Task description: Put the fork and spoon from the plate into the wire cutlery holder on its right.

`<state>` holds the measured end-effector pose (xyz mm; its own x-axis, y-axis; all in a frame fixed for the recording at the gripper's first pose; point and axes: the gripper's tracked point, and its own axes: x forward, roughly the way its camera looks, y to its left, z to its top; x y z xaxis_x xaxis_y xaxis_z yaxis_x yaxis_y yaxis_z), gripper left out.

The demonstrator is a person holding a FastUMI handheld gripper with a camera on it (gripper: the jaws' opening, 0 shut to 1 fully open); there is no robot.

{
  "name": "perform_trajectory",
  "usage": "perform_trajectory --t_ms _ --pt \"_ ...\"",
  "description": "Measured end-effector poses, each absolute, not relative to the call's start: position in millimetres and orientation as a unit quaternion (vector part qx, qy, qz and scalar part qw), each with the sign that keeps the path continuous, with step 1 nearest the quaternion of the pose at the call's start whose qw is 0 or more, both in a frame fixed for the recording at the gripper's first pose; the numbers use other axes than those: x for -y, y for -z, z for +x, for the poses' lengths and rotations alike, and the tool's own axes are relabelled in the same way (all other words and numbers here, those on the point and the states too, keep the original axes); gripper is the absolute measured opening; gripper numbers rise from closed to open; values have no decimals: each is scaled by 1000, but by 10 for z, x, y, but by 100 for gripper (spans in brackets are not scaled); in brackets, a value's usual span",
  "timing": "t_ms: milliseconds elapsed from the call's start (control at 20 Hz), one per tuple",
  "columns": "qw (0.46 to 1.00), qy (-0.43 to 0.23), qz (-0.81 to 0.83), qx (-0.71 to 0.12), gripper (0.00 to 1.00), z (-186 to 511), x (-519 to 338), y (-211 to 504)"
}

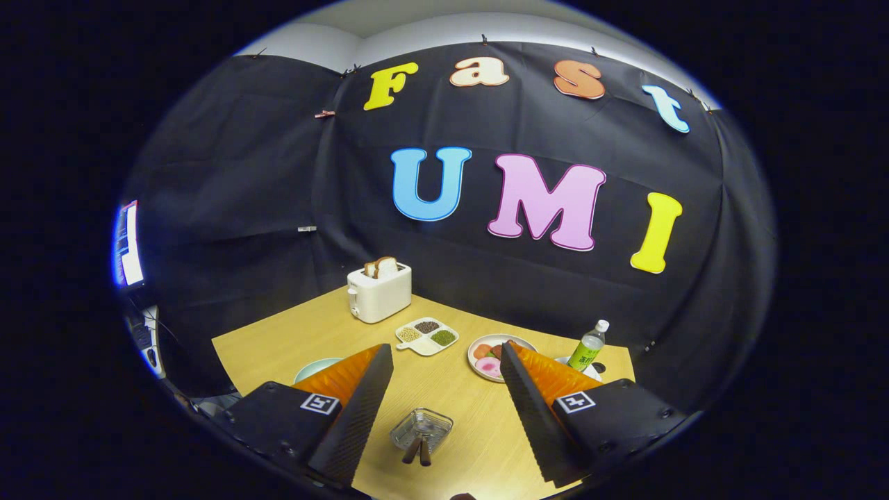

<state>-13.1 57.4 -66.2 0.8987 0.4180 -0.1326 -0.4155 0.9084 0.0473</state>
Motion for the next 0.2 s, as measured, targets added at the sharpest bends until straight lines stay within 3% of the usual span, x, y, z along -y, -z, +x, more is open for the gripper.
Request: perform_trajectory --t_ms 200 --pt "976 -204 10 -72 97 -103 -541 678"
